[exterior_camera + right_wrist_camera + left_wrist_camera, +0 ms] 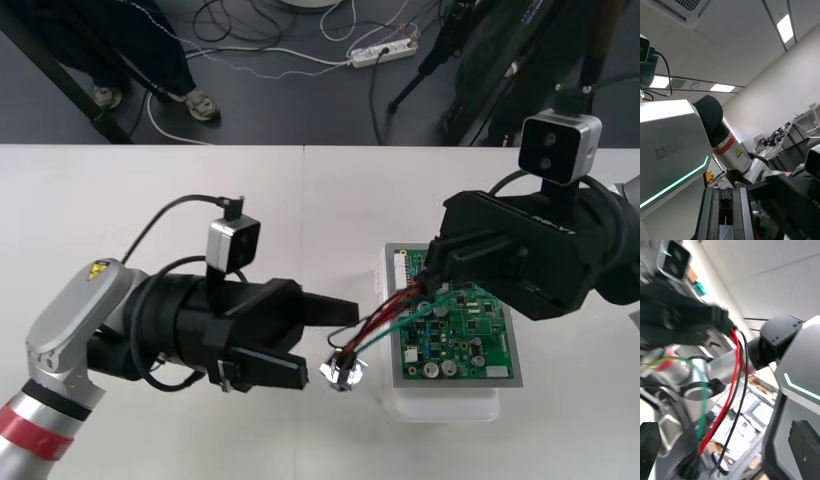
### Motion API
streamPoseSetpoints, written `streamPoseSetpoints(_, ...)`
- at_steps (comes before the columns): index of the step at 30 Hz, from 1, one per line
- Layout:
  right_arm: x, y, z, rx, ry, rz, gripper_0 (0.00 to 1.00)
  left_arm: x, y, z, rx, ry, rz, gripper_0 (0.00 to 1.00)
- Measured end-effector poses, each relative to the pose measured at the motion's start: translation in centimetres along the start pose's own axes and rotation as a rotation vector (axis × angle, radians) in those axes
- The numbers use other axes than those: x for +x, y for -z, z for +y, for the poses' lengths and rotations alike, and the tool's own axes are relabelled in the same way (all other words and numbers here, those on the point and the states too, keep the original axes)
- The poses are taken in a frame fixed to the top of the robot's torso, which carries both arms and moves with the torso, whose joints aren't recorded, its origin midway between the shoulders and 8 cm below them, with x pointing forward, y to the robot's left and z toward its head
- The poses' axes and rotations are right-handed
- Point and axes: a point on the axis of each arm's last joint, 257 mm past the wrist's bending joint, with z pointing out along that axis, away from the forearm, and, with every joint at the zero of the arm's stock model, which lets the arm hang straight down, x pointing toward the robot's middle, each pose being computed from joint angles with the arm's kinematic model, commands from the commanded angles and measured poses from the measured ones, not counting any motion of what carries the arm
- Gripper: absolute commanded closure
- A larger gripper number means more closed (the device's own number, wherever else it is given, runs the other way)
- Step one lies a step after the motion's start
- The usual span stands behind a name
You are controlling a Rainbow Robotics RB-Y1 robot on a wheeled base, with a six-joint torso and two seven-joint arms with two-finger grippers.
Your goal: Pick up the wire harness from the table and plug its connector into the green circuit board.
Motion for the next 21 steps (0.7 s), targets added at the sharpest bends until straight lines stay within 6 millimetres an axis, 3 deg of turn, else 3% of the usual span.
streamPoseSetpoints(12, 1.0, 0.6, 1.9, 0.022, 0.006, -0.010, 1.00, -2.1, 5.3, 2.5, -0.225, -0.042, 0.034, 0.00)
streamPoseSetpoints(21, 1.8, 0.3, 3.5, 0.049, 0.060, 0.017, 1.00, -5.0, 6.8, 4.1, -0.388, -0.112, 0.033, 0.00)
